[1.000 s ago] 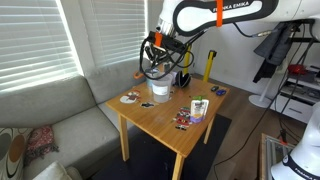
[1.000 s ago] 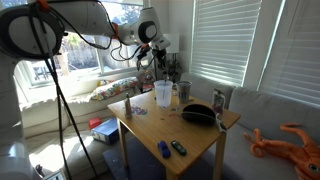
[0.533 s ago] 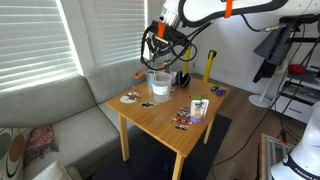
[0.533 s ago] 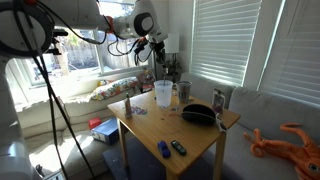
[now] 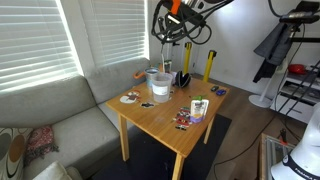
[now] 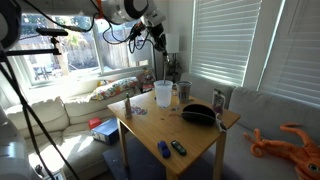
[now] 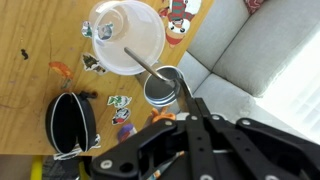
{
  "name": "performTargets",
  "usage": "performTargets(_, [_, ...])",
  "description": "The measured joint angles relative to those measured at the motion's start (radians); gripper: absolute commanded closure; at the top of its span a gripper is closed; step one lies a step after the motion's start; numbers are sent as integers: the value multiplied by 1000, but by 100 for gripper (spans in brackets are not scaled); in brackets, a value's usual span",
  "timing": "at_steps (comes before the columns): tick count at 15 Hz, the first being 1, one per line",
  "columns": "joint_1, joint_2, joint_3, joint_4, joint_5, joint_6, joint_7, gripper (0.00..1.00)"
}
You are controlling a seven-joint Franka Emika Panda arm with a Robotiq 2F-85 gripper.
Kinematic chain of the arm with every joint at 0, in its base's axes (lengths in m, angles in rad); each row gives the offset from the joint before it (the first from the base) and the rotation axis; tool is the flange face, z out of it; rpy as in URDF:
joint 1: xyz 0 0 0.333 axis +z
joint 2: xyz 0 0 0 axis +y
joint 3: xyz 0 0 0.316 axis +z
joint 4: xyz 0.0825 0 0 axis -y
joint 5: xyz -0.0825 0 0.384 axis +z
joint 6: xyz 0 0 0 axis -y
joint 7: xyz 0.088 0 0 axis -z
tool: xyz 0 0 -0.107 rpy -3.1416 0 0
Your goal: Remove the spoon from the transparent cup and put the silver cup inside the transparent cup, then put the spoon in the silver cup
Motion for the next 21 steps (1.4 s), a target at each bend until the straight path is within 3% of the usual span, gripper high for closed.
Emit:
performTargets(11, [-123,-106,-95,-131,178,-255,3,100])
performTargets(21, [-178,-39,-170,-344,440,-184,-68,100])
